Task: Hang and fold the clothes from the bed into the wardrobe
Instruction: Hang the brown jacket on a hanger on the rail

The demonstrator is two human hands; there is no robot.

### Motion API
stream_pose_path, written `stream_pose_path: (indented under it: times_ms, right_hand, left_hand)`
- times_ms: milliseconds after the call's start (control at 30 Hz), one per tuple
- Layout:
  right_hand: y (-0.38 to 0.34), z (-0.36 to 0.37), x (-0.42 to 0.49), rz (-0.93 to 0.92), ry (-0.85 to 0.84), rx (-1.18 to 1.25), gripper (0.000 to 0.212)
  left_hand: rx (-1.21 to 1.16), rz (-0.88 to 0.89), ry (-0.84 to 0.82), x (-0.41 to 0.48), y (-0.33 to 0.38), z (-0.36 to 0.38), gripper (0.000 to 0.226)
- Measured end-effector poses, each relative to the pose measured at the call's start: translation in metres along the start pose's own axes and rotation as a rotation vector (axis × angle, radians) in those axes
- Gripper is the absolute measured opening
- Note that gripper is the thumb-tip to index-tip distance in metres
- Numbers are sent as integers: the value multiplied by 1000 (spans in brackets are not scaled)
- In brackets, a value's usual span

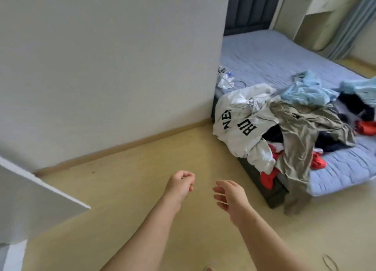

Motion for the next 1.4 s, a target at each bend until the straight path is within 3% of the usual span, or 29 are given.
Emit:
stream_pose_path:
  times_ms: [167, 367, 600, 867, 1067, 1133, 1200, 1400]
  right_hand:
    - [-24, -84, 37, 9, 129, 151, 10]
    - [-47, -138, 83, 57, 150, 238, 6]
    - [-131, -203, 179, -7, 223, 311, 7]
    - [-225, -257, 290, 42, 323, 356, 7]
    - [-236, -311, 345, 104, 360, 399, 11]
    - [-237, -328, 368, 144, 344, 395, 21]
    - [-238, -344, 390, 180, 315, 400, 28]
    - [-230, -392, 448, 264, 341, 319, 14]
  left_hand:
    - [66, 14, -124, 23, 39, 92, 18]
    - [178, 28, -218, 61, 83, 174, 16]
    - [204, 84, -338, 146, 162, 275, 16]
    - [367, 103, -392, 255, 254, 374, 16]
    - [494, 80, -441, 302, 280, 441, 13]
    - [534, 82, -439, 318, 286, 465, 11]
    - [532, 43, -437, 332, 287, 490, 8]
    - [493, -220, -390, 389, 248, 556, 9]
Point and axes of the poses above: each hand's wrist, its own x-axis towards the middle knuckle, its own z-axis out of the palm, y = z × x, the point moved 5 cm from there along x, towards the middle knuckle
